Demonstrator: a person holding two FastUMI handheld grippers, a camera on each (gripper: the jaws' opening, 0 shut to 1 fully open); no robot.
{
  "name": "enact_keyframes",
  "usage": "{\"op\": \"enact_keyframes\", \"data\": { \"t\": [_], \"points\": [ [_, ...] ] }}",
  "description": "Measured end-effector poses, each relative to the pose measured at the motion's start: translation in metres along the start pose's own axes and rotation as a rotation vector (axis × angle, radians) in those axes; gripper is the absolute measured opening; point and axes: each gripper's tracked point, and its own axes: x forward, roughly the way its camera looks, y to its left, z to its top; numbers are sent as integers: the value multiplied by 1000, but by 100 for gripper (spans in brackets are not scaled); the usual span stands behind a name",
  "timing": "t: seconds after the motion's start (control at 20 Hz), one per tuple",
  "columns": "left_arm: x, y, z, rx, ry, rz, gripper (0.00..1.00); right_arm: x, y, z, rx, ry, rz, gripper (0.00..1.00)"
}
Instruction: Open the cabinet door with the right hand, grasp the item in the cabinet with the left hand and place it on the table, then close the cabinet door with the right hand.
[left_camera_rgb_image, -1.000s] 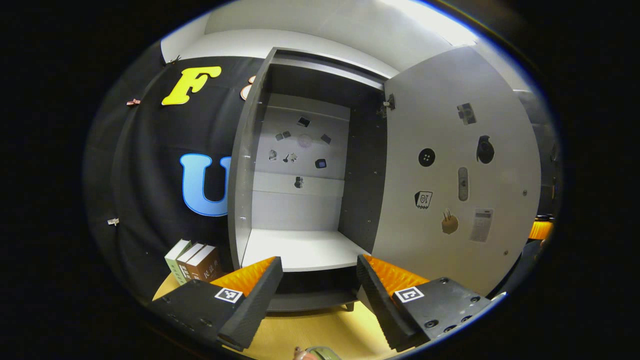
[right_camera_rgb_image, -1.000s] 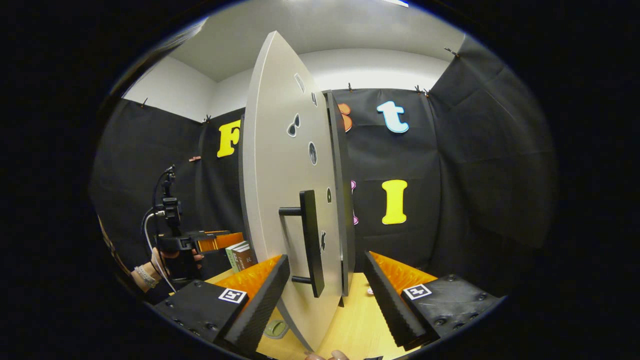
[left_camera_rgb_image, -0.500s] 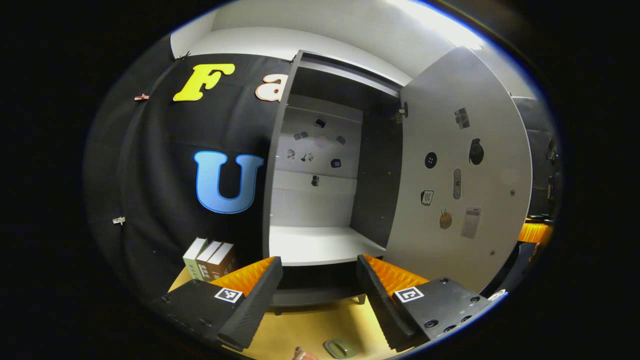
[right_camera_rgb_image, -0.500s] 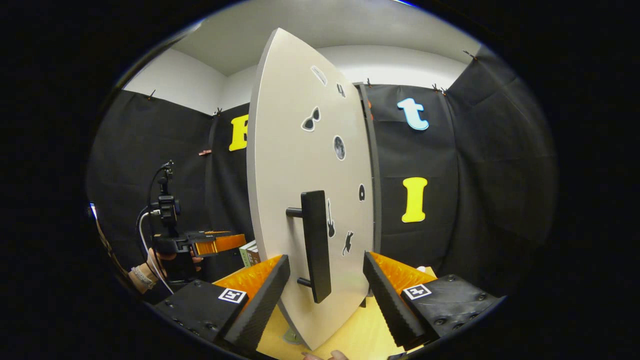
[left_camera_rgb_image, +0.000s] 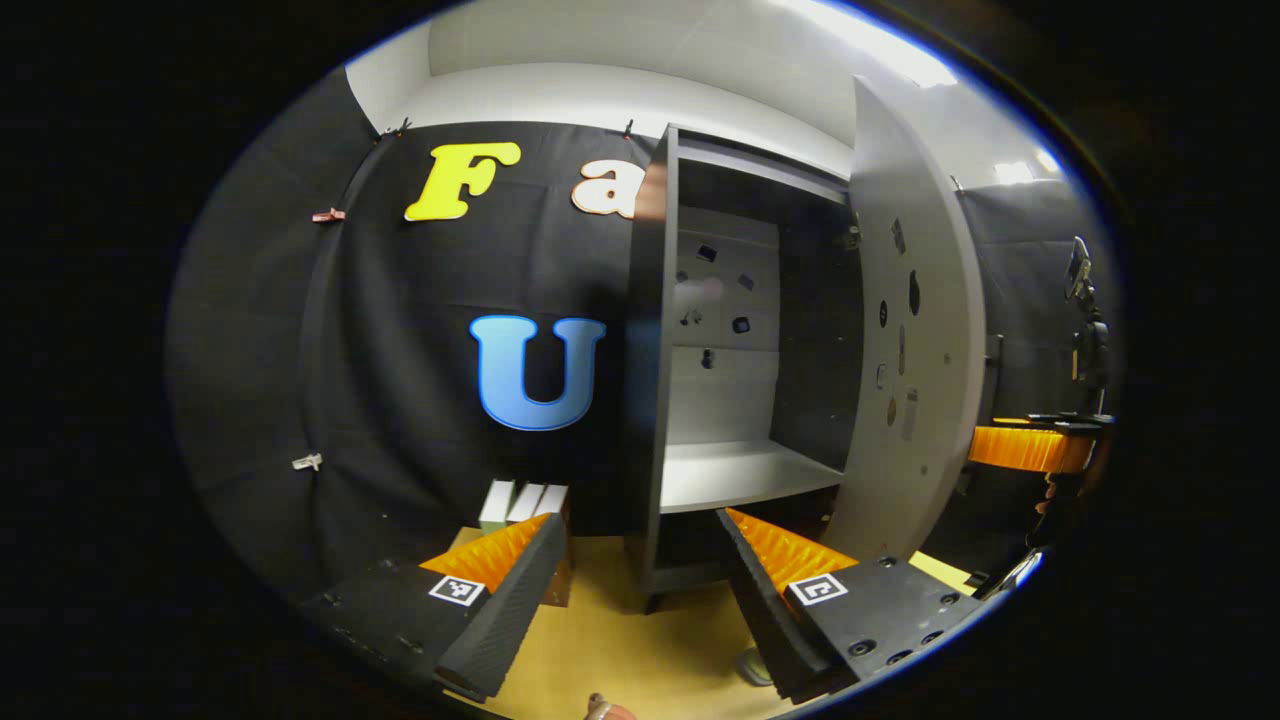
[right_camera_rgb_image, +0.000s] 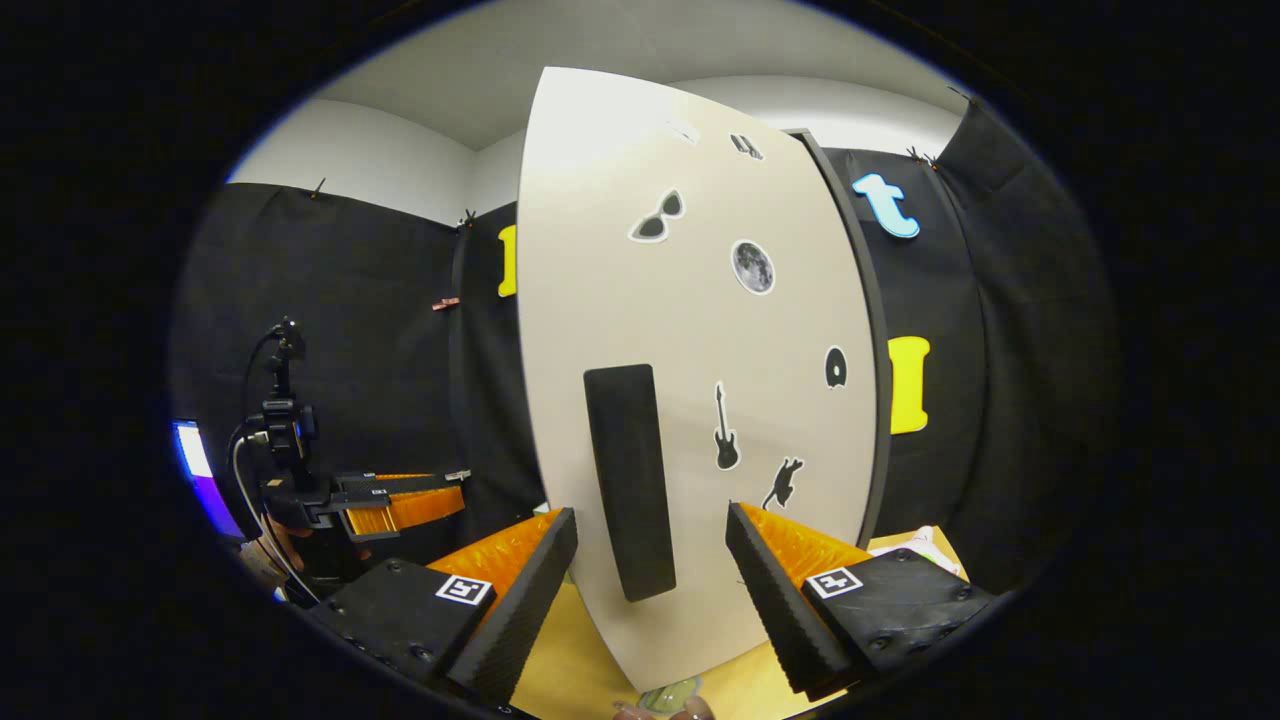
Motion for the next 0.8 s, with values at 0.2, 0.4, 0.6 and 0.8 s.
{"op": "enact_keyframes", "data": {
  "t": [0.2,0.4,0.6,0.8],
  "points": [
    [3,-17,10,-27,-31,-97,93,6,-11,9,-13,-12,-58,98],
    [8,-46,20,-7,-39,-146,94,-11,-64,32,-108,-88,-271,98],
    [25,-83,26,-6,-61,-181,92,-23,-88,40,-135,-100,-347,98],
    [27,-112,30,-56,-60,-225,95,-28,-88,40,-46,-102,-322,98]
  ]
}}
